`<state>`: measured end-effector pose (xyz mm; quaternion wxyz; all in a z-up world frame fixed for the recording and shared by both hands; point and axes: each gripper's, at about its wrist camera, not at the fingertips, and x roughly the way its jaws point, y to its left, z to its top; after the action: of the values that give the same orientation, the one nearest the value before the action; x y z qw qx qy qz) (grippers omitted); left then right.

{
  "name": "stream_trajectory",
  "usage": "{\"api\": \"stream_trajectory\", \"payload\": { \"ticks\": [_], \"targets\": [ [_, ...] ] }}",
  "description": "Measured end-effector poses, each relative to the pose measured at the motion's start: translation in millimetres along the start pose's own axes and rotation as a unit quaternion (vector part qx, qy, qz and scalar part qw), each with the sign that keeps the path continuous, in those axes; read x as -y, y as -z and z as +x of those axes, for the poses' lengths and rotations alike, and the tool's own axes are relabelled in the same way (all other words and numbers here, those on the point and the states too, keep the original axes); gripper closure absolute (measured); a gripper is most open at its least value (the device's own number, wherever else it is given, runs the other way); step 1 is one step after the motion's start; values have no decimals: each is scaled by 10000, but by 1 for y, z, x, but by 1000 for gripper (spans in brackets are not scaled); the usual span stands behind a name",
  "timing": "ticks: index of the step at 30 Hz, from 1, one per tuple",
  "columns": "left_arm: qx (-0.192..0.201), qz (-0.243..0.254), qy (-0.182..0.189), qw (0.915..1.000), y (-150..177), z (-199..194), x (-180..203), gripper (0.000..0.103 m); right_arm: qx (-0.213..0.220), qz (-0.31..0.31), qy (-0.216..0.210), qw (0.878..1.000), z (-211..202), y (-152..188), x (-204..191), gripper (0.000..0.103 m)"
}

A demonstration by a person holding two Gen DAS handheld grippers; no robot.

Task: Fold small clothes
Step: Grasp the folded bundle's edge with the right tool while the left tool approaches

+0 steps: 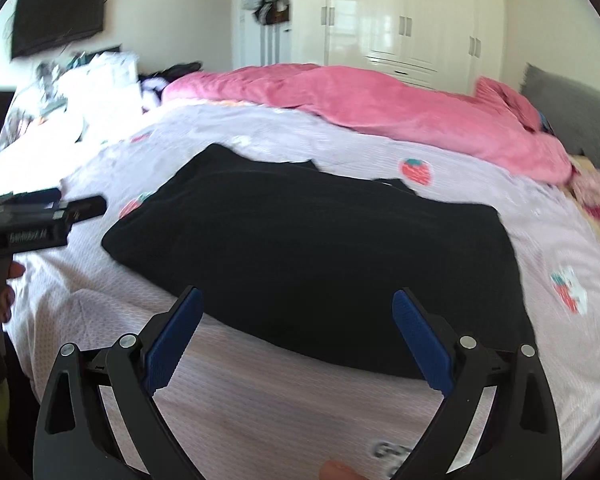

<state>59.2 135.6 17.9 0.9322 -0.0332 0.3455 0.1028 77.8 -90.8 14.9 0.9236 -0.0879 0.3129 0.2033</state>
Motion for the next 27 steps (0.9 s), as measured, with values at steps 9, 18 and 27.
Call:
{"api": "stream_trajectory", "payload": {
  "ticks": [9, 18, 27],
  "targets": [
    [-148, -620, -89, 9979, -4, 17, -42, 10, -170, -817, -38, 9965, 37, -12, -59, 8],
    [-290, -938, -71, 9951, -20, 37, -53, 10, -403, -1383, -6, 9896, 64, -3, -95, 8],
    [-446, -658, -121, 9968, -40, 65, -32, 10, -472, -1235, 96, 9912, 87, -17, -98, 8]
  ]
}}
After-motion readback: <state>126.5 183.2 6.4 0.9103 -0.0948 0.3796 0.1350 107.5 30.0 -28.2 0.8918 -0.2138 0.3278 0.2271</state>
